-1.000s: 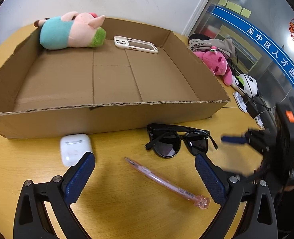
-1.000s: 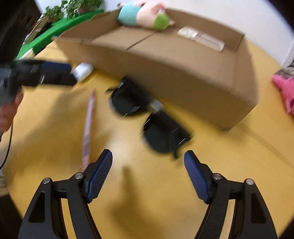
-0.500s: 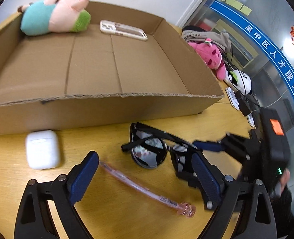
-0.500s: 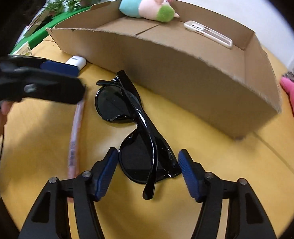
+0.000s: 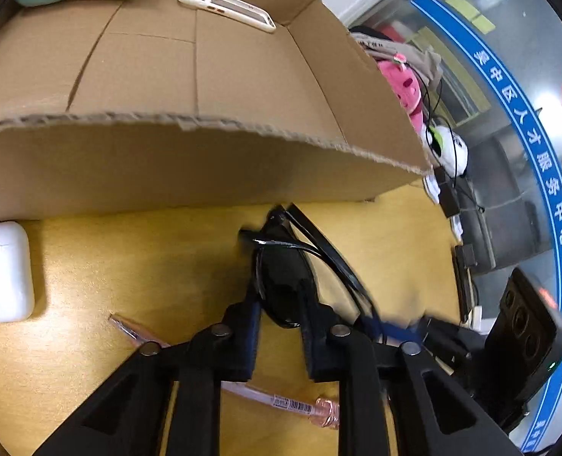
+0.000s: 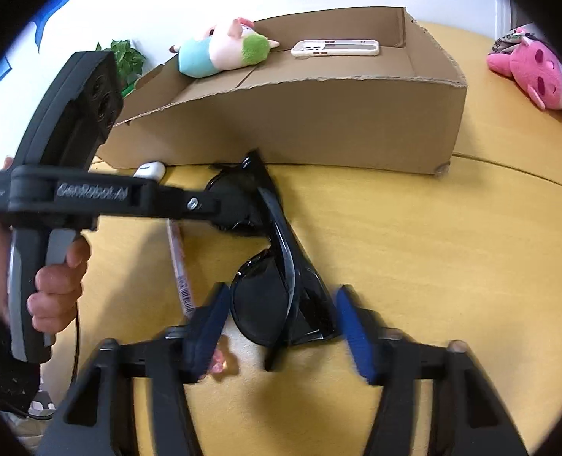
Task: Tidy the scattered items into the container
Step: 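Close the right gripper on the sunglasses frame and lift them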
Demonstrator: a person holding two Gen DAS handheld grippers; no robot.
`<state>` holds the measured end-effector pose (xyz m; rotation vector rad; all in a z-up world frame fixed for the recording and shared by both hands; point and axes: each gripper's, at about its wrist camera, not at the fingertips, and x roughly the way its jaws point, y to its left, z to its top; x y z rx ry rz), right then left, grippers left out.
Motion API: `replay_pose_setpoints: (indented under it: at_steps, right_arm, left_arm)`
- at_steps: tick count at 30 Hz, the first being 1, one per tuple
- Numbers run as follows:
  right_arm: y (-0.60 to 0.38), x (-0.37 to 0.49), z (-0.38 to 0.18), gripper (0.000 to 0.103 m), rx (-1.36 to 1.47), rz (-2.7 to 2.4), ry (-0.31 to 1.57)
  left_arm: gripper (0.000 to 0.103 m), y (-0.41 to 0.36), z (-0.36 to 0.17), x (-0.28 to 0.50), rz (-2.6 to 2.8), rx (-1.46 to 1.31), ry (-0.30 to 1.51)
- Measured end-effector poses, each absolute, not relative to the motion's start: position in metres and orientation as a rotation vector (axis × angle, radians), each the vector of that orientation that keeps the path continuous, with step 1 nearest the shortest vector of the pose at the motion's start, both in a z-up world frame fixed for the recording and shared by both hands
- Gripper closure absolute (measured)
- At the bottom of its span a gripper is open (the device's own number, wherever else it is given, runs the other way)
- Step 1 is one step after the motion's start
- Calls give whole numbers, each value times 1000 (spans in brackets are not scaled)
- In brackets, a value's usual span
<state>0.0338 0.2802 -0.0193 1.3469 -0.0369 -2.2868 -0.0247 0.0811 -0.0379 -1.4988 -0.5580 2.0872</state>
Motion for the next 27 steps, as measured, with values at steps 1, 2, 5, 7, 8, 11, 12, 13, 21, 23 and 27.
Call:
replay_pose_setpoints:
  at_steps: [1,2,5,7,8,11,12,13,21,23,27]
  right_arm:
    - [279,33,-19,79,1337,-2289,-45]
    - [279,32,-19,79,1335,-2284,-54]
    - [275,33,-16,79,1321,-2274,-40]
    - [267,29,-13,84,1306,-2261,-37]
    - [263,25,-12,86,1301,-2257,-31]
    - [253,23,-5,92,1278,-2251,-27]
    - [250,20,-5,92,1278,-2250,-28]
    - [247,18,-3,92,1273,-2251,-28]
    - [233,12,32,94,1186,-2305,-39]
    - [229,10,44,94,1155,-2320,-27]
    - [213,2,76,94,1078,-2351,4]
  left_arm:
    - [91,79,-37,-25,2072,-1491,-579]
    - [91,78,-34,-24,2068,-1481,-584]
    - [95,78,-26,-21,2085,-1465,-554]
    - [97,78,-20,-20,2080,-1450,-551]
    - [98,77,-16,-20,2082,-1440,-545]
    - [100,75,-3,-19,2096,-1405,-529]
    - [100,74,1,-18,2106,-1394,-518]
    - [100,73,6,-18,2119,-1385,-503]
    - [100,52,44,-23,2153,-1274,-512]
    - [100,44,60,-26,2163,-1238,-504]
    - [100,32,95,-34,2214,-1156,-458]
